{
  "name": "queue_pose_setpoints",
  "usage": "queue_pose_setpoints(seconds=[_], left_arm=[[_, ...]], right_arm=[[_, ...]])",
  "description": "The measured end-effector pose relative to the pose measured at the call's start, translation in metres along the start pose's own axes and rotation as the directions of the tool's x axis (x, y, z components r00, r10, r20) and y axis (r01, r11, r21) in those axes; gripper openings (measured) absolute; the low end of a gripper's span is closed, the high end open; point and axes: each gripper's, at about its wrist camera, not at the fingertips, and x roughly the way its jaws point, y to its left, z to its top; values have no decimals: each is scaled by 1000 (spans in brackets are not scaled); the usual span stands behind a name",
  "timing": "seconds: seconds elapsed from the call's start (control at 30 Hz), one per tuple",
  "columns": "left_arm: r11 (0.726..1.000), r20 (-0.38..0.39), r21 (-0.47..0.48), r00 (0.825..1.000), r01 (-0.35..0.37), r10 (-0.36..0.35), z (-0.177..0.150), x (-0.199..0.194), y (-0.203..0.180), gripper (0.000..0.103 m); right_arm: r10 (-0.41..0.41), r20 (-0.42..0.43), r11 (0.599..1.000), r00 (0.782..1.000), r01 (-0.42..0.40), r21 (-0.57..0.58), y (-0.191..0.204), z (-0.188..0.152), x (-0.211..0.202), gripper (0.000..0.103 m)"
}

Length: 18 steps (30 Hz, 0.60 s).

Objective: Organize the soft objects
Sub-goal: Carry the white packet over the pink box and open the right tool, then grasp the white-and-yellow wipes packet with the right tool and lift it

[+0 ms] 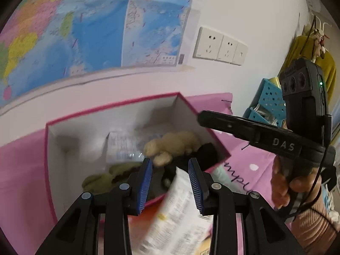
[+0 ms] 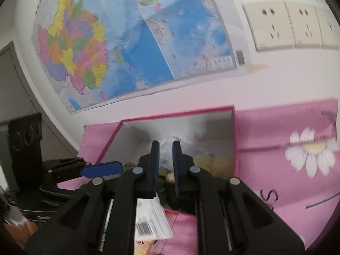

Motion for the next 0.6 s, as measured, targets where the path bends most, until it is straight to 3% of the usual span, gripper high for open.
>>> queue_pose_setpoints(seconds=[0.1, 0.17, 0.23, 0.37, 0.6], left_arm=[[1000, 21, 11, 1000, 23, -23, -20, -18, 1, 35], [999, 38, 21, 999, 38, -39, -35, -32, 1, 35], [998, 48, 28, 997, 54, -55, -52, -44, -2, 38], [993, -10, 10, 993, 118, -117, -95, -53, -5, 42], [984, -181, -62, 968, 167, -176, -157, -41, -11, 43]], right_arm=[[29, -58, 998, 998, -31, -48, 9, -22, -9, 22], [47, -84, 996, 995, -54, -78, 15, -39, -18, 35], [71, -113, 993, 991, -81, -86, 18, -55, -25, 39], [95, -194, 993, 976, -107, -53, 12, -89, -26, 53], [141, -347, 990, 927, -135, 43, -1, -145, -23, 58]])
